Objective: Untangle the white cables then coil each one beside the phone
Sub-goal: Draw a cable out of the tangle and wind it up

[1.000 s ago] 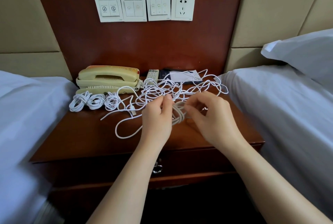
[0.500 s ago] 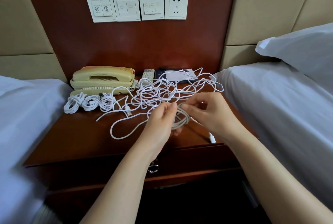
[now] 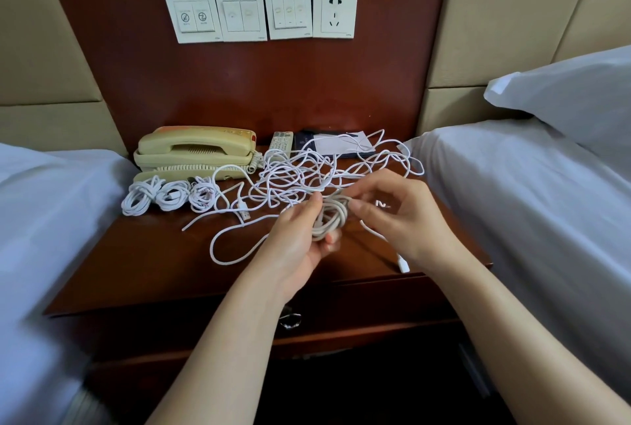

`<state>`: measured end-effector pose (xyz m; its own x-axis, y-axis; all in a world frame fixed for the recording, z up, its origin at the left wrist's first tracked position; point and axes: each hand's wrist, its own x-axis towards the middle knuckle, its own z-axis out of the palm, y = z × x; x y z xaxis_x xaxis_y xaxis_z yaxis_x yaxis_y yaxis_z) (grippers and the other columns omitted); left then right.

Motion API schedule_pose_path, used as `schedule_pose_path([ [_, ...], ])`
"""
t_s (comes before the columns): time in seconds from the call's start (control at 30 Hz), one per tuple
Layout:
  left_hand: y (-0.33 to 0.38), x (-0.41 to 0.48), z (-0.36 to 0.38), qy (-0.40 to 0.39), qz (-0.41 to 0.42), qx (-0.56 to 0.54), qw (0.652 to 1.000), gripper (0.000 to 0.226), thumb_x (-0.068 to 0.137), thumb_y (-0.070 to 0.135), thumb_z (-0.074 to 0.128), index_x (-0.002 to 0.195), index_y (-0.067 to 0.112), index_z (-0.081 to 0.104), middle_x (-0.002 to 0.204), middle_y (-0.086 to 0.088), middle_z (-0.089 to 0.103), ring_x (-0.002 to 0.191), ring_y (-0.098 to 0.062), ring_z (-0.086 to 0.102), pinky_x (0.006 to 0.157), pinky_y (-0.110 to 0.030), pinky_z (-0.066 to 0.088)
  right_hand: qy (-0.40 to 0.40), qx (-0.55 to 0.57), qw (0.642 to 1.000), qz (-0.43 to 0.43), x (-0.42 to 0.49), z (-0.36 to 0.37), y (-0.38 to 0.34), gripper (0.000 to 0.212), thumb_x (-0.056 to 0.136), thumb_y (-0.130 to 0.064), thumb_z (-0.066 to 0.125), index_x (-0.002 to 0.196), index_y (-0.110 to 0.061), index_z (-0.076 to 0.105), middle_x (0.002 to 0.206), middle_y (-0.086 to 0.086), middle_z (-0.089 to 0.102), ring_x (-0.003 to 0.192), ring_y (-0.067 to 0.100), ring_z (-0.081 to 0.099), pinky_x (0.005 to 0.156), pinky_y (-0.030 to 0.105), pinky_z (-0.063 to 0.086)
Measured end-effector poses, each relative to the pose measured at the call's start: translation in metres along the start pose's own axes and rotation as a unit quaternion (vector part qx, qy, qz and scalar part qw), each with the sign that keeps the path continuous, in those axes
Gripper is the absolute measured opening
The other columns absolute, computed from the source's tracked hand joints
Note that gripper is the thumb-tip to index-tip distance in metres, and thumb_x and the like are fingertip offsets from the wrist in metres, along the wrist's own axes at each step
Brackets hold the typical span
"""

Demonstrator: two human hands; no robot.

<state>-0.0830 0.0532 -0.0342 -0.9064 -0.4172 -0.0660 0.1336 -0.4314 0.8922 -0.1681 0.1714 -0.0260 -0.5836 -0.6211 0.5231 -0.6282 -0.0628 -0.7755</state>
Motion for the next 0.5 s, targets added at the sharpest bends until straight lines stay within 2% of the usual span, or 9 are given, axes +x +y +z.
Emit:
schedule_pose_path([
  [0.1, -0.0004, -0.0014, -0.0022, -0.008, -0.007, 0.026, 1.000, 0.029, 0.101, 0.021, 0.038, 0.091, -0.001, 0.053, 0.058, -0.004, 0.054, 0.043, -0.010, 0.042, 0.041, -0.020, 0.034, -0.013, -0.047, 0.999, -0.017, 0.0015, -0.0030, -0.0007, 0.028, 0.084, 0.001, 0.065, 0.082, -0.027, 0.067, 0.086, 0.006, 0.061, 0.078, 0.011, 0.058, 0.070, 0.018, 0.047],
  [0.23, -0.0012, -0.0039, -0.0044, -0.011, -0.013, 0.065, 0.998, 0.025, 0.101, 0.020, 0.040, 0.088, 0.002, 0.051, 0.060, -0.005, 0.057, 0.044, -0.010, 0.044, 0.042, -0.020, 0.036, -0.039, -0.077, 0.996, -0.001, 0.0029, -0.0038, -0.0014, 0.023, 0.084, -0.001, 0.065, 0.081, -0.023, 0.069, 0.087, 0.006, 0.060, 0.079, 0.014, 0.058, 0.071, 0.024, 0.047],
  [0.4, -0.0011, -0.0036, -0.0044, -0.012, -0.027, 0.099, 0.995, 0.023, 0.099, 0.021, 0.043, 0.084, 0.005, 0.049, 0.063, -0.007, 0.059, 0.045, -0.011, 0.046, 0.043, -0.020, 0.038, -0.088, -0.138, 0.986, 0.033, 0.0055, -0.0089, -0.0027, 0.019, 0.085, -0.005, 0.065, 0.080, -0.023, 0.067, 0.083, -0.006, 0.051, 0.076, 0.005, 0.050, 0.069, 0.009, 0.039],
  [0.5, -0.0034, -0.0033, -0.0032, -0.014, -0.035, 0.108, 0.993, 0.023, 0.099, 0.022, 0.044, 0.082, 0.007, 0.048, 0.058, -0.004, 0.060, 0.045, -0.011, 0.046, 0.045, -0.021, 0.038, -0.105, -0.160, 0.981, 0.035, 0.0063, -0.0097, -0.0025, 0.021, 0.084, -0.003, 0.065, 0.077, -0.023, 0.065, 0.079, -0.008, 0.053, 0.075, 0.004, 0.049, 0.068, 0.007, 0.036],
])
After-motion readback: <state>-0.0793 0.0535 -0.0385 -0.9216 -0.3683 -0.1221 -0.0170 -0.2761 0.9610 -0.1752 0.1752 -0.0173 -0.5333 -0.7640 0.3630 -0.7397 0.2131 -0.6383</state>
